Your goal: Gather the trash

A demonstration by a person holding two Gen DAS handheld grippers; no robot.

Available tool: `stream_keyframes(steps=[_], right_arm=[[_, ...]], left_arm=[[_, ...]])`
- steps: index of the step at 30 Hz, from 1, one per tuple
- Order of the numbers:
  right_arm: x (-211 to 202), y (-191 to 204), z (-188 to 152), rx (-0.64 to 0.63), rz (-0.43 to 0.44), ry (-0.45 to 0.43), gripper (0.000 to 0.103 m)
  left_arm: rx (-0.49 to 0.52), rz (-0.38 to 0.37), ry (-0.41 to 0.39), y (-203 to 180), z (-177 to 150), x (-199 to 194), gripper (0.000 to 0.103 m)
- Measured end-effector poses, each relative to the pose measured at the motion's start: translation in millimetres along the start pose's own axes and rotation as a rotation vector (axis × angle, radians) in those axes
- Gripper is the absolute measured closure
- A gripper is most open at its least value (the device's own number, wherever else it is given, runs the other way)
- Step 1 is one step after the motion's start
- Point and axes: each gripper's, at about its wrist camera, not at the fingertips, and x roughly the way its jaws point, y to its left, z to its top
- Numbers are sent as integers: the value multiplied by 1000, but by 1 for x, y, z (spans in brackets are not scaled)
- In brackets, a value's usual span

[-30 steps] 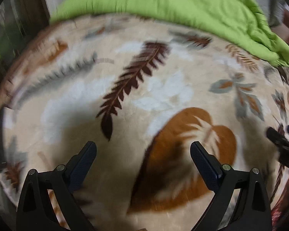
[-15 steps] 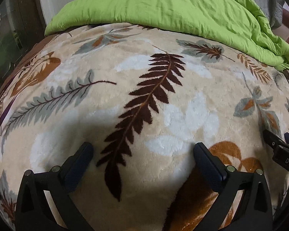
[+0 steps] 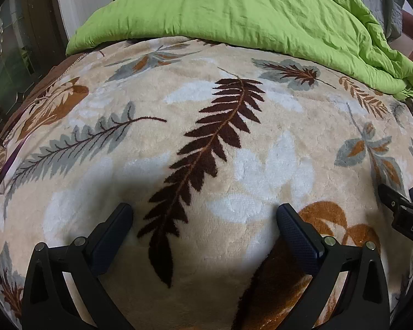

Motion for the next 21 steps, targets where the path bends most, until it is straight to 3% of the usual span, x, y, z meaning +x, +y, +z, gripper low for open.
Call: stream_keyframes(steps=[21], right_arm=[[0,0,0,0,0,0,0]], left_arm=[[2,1,-5,0,-1,1,0]])
